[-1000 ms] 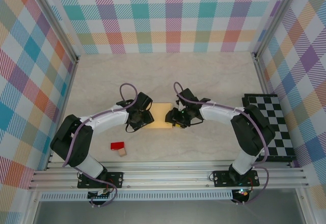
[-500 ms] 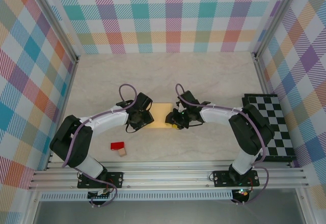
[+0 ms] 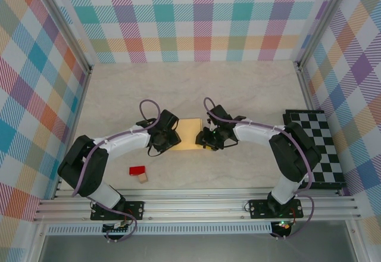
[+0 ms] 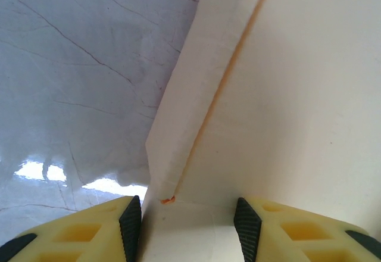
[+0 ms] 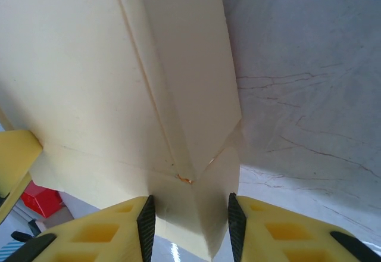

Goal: Fold the paper box

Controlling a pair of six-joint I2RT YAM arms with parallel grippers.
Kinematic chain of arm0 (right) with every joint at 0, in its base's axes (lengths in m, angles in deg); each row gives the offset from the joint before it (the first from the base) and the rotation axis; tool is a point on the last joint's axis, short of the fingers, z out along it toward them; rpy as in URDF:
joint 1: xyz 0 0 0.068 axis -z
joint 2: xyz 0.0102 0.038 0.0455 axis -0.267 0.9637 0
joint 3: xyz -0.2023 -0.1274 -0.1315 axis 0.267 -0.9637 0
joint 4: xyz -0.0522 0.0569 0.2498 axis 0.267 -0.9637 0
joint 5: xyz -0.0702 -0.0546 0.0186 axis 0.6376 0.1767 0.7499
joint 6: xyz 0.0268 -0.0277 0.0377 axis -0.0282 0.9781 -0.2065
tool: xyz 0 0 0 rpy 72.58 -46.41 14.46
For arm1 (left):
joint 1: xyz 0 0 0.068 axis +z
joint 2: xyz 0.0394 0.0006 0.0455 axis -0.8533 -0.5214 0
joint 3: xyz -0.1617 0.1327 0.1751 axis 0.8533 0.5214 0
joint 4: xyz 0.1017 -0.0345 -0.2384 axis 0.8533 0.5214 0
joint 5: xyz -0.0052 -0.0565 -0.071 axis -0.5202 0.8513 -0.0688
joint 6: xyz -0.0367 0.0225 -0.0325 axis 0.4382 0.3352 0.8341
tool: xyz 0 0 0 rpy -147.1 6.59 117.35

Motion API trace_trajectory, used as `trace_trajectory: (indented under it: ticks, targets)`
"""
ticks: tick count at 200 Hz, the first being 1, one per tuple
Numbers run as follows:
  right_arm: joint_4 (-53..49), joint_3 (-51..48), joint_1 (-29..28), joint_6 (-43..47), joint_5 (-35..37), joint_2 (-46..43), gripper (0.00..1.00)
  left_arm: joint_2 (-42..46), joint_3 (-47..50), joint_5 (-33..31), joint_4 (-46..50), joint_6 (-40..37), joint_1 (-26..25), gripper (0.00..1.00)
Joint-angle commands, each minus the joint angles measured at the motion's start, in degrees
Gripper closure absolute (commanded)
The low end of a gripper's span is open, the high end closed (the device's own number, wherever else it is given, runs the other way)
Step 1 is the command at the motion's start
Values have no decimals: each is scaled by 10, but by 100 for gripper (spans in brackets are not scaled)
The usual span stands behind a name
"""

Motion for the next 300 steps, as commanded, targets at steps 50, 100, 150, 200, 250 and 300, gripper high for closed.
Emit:
trace_trajectory:
  ticks: [50,100,150,200,250,300]
  targets:
    - [-64,21,-3,59,52,-12,63,-78,32,-55,71,-16,-7,52]
    - [-60,42,-3,105,59,-41,58,-43,-8,-56,103,-28,-6,51]
    - [-85,109,-3,140,91,-32,57,-13,-66,-75,149,-55,-6,47]
    - [-120,204,2,183,136,47,57,-37,-102,-75,158,-85,10,46]
    - [-172,257,21,203,146,120,57,-49,-124,-62,146,-120,31,42]
    - [-164,255,31,230,141,145,57,-53,-108,-27,68,-184,36,41]
